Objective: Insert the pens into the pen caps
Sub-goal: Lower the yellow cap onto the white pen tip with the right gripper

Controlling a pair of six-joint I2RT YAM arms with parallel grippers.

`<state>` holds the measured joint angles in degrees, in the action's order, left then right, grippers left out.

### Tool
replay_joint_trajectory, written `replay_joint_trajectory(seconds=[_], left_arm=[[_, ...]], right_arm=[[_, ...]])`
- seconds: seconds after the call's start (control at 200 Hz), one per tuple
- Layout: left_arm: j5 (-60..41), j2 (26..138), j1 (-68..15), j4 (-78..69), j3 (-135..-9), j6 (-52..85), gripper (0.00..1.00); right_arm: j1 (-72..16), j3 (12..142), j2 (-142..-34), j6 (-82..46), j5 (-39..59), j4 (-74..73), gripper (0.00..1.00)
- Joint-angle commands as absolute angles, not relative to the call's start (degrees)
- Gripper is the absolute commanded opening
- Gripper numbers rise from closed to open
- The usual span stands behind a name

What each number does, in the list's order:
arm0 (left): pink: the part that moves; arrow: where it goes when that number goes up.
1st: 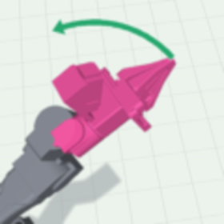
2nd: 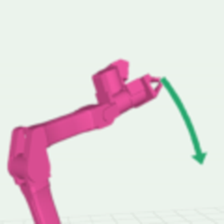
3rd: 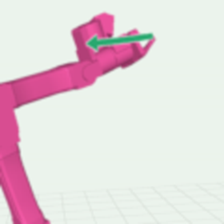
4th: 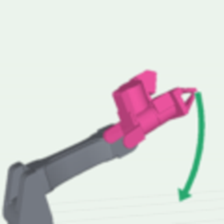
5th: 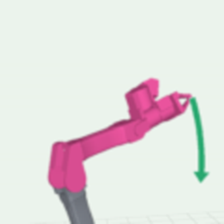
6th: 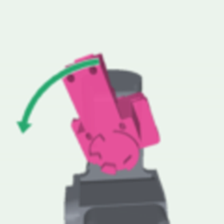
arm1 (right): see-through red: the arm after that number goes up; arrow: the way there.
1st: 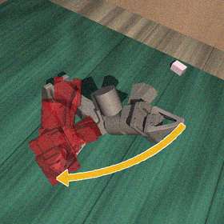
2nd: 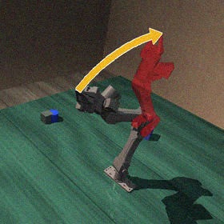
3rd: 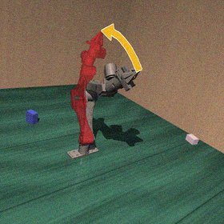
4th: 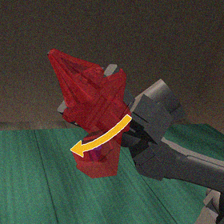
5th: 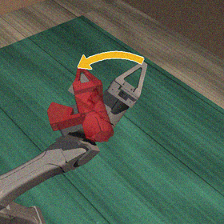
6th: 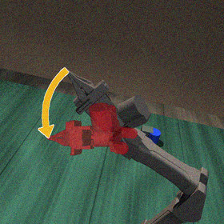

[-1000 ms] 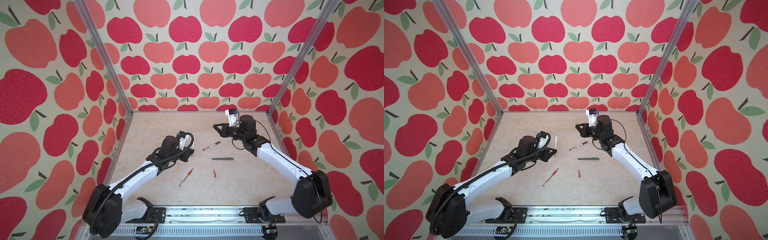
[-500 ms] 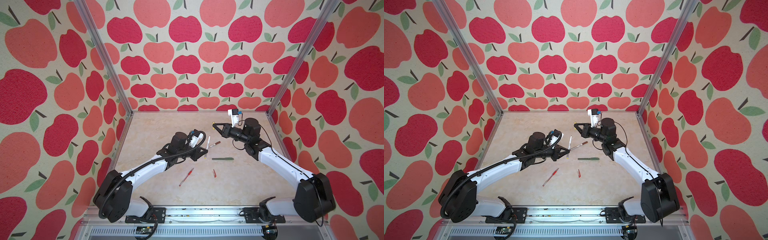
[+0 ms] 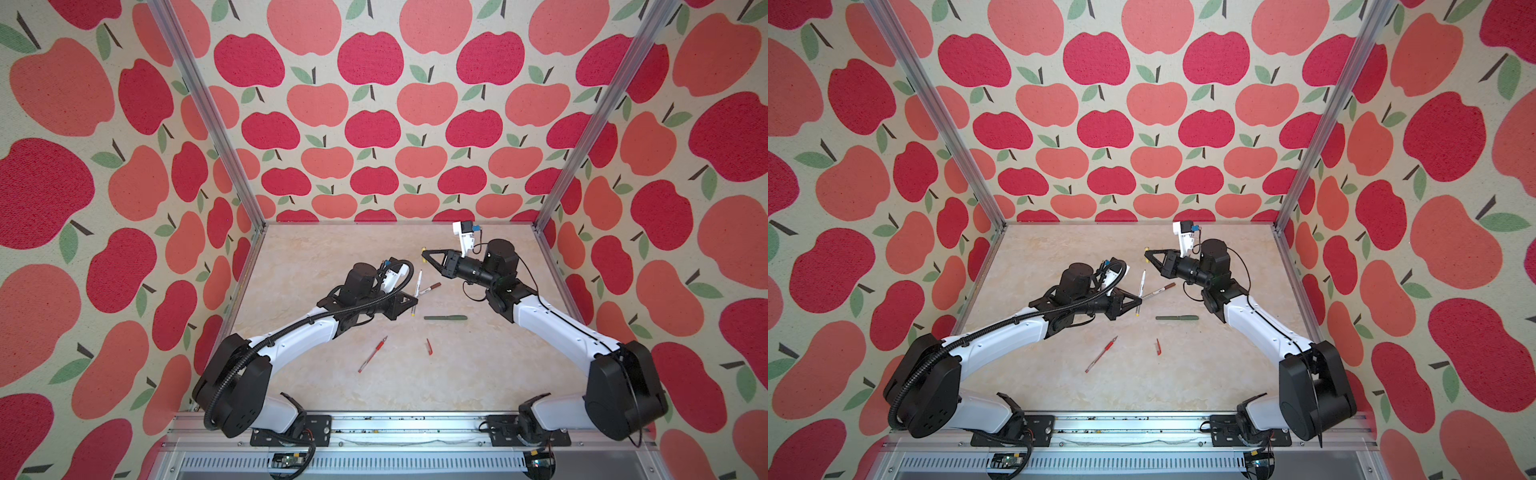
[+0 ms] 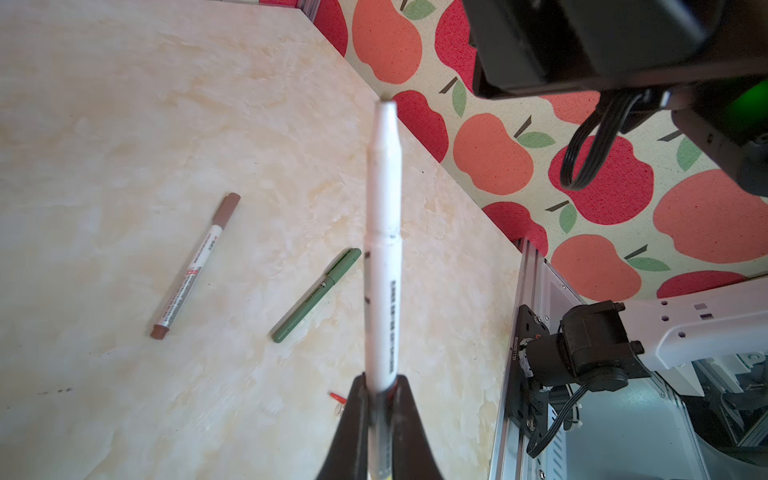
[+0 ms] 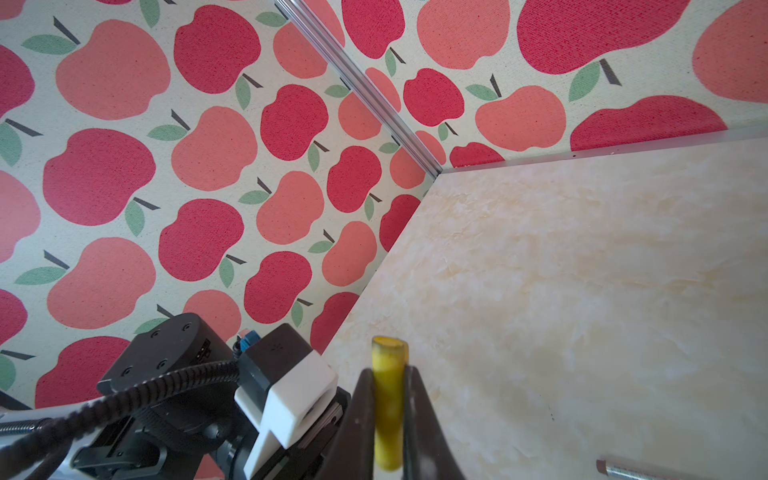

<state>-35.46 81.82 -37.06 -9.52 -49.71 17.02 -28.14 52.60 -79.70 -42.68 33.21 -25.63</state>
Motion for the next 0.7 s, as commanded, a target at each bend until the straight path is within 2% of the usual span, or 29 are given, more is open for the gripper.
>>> replay_joint_trajectory(seconds=[0.0,0.695], left_arm=[[-36.3,81.93,-37.35,-10.4,-51.84,16.87,0.0],[-35.77,81.62,-37.56,-10.0,-51.25,16.96,0.0]], right_arm=[[-28.62,51.29,-79.96,-43.51,34.19,-26.94,0.09],[-29.02,50.53,-80.0,-44.84,34.08,-29.0,0.07]])
